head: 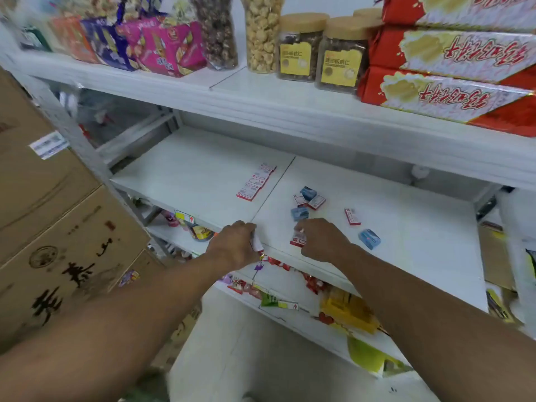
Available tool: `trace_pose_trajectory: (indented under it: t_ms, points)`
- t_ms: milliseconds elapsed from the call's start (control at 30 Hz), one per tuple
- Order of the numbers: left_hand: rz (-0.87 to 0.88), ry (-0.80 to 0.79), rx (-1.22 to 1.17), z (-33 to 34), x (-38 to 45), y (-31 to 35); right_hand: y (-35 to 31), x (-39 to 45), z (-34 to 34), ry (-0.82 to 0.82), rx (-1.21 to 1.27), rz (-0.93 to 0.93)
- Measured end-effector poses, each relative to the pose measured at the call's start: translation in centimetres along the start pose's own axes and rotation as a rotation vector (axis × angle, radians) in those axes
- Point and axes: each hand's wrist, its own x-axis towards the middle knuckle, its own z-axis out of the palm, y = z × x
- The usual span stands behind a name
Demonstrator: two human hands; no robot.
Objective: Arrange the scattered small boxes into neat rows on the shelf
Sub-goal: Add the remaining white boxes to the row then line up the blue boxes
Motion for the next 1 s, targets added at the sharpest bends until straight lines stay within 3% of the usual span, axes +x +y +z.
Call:
trace_pose_trajectory:
  t_ms: [300,600,1000]
  points:
    - [-0.043,0.037,-0.032,-2.4,-0.1,-6.9,-6.3,2.3,0.8,-0.011,0.017,-0.028]
    - [0.052,-0.008,-0.053,-3.1,2.9,-14.4,-12.0,5.9,2.9,-0.009,-0.041,0.001]
    - [0.073,-0.036,-0.038,-3.3,6.7,-17.9,-13.6,9.5,4.0,-0.035,-0.031,0.069]
